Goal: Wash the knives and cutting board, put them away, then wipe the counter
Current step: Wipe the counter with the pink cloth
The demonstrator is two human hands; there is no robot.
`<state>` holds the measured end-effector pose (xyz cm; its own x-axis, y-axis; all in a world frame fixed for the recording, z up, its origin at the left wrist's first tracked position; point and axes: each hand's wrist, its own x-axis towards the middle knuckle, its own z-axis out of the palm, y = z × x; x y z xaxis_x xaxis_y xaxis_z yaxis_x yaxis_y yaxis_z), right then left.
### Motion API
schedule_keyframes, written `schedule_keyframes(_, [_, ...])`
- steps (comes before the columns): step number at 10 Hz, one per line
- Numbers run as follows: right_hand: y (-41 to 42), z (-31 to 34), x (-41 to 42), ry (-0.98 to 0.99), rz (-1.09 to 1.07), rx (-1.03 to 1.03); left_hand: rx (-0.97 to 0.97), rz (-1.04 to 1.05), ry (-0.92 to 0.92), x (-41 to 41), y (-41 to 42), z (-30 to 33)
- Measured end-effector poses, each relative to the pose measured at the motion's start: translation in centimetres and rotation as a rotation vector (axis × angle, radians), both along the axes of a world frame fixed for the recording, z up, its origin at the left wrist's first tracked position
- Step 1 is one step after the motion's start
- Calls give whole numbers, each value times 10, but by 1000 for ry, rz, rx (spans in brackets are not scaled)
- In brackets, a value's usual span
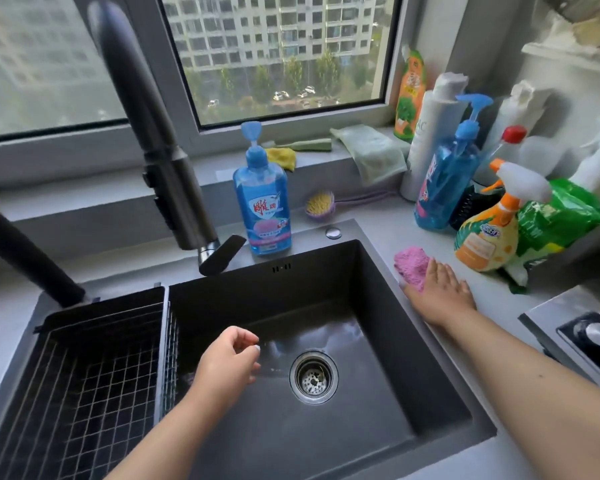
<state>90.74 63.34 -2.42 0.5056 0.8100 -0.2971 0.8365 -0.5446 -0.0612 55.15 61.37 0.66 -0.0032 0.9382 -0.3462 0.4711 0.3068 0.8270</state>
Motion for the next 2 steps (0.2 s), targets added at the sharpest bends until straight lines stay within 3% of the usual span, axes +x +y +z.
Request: schedule_keyframes(2, [11, 16, -32, -49, 30, 58, 117, -35, 158, 5, 18, 15])
